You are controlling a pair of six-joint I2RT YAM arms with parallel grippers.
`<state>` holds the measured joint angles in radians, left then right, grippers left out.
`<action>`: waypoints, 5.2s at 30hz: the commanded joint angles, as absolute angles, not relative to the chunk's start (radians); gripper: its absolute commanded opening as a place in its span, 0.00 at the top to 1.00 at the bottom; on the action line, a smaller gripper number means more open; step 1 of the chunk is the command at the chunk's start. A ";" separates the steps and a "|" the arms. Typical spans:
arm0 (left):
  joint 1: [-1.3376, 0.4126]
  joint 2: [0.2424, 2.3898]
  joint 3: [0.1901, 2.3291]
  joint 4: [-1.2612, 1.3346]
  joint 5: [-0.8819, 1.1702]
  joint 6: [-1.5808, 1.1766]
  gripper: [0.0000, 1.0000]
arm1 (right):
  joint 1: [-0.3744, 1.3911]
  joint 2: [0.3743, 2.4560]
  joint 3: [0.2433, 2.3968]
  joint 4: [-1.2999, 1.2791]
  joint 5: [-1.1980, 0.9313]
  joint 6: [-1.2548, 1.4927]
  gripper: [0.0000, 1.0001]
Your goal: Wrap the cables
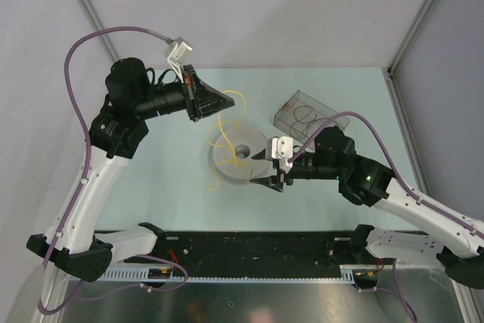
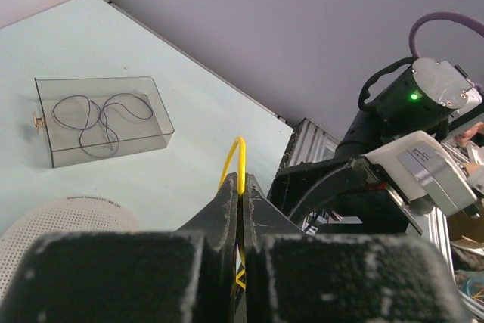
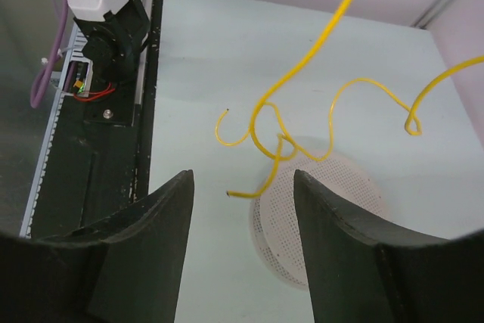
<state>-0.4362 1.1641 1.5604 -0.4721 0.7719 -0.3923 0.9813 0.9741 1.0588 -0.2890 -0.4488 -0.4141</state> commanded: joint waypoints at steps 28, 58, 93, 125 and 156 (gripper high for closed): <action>-0.433 1.149 1.524 -0.373 0.800 -0.425 1.00 | 1.017 0.968 1.051 -0.391 -0.184 -0.343 0.60; -0.519 1.149 1.435 -0.338 0.872 -0.427 1.00 | 0.970 0.937 1.037 -0.129 -0.221 -0.526 1.00; -0.568 1.202 1.649 -0.304 0.866 -0.300 1.00 | 0.961 1.022 1.078 -0.486 -0.571 -0.374 0.40; -0.393 1.240 1.774 -0.272 0.762 -0.329 1.00 | 0.905 0.840 0.841 -0.631 -0.503 -0.556 1.00; -0.789 1.510 1.325 -0.274 0.712 -0.173 1.00 | 0.693 0.723 1.295 -0.282 -0.203 -0.179 1.00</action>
<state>-0.7589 1.4631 1.2469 -0.3382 0.6201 -0.1570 0.7254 0.7345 1.2610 -0.3141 -0.2726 -0.2245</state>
